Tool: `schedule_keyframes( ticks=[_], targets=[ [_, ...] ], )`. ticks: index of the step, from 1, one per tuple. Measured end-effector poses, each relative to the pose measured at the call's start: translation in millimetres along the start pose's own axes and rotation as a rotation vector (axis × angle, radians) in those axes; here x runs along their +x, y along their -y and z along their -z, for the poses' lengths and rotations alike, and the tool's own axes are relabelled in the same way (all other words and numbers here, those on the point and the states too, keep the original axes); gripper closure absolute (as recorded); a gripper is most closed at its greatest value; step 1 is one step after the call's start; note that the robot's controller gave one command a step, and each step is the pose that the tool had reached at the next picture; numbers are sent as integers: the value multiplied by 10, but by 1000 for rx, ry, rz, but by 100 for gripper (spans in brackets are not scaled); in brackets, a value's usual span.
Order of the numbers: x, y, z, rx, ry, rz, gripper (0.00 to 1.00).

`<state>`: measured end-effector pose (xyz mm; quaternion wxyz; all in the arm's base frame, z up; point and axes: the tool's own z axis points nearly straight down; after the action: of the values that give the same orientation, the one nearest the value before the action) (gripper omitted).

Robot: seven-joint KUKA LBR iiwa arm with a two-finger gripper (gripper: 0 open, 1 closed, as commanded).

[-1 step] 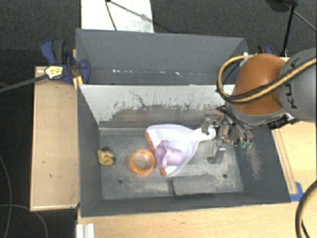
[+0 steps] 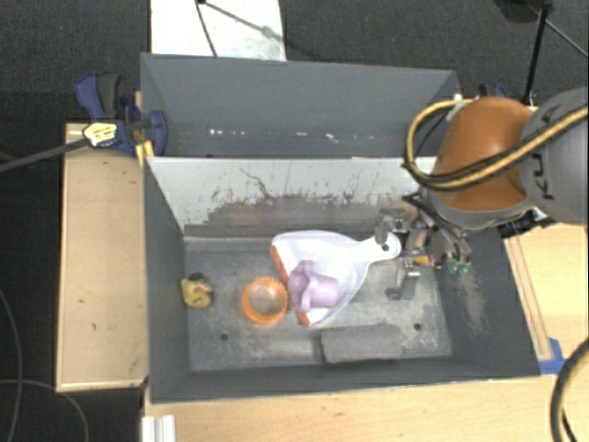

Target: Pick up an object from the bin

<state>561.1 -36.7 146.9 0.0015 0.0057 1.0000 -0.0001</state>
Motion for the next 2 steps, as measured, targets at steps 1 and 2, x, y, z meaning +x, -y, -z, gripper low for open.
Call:
schedule_keyframes(
  ticks=[1,2],
  targets=[
    [-121,-326,-144,1,4,185,0],
    [-18,-555,-339,-1,0,167,0]
  ],
)
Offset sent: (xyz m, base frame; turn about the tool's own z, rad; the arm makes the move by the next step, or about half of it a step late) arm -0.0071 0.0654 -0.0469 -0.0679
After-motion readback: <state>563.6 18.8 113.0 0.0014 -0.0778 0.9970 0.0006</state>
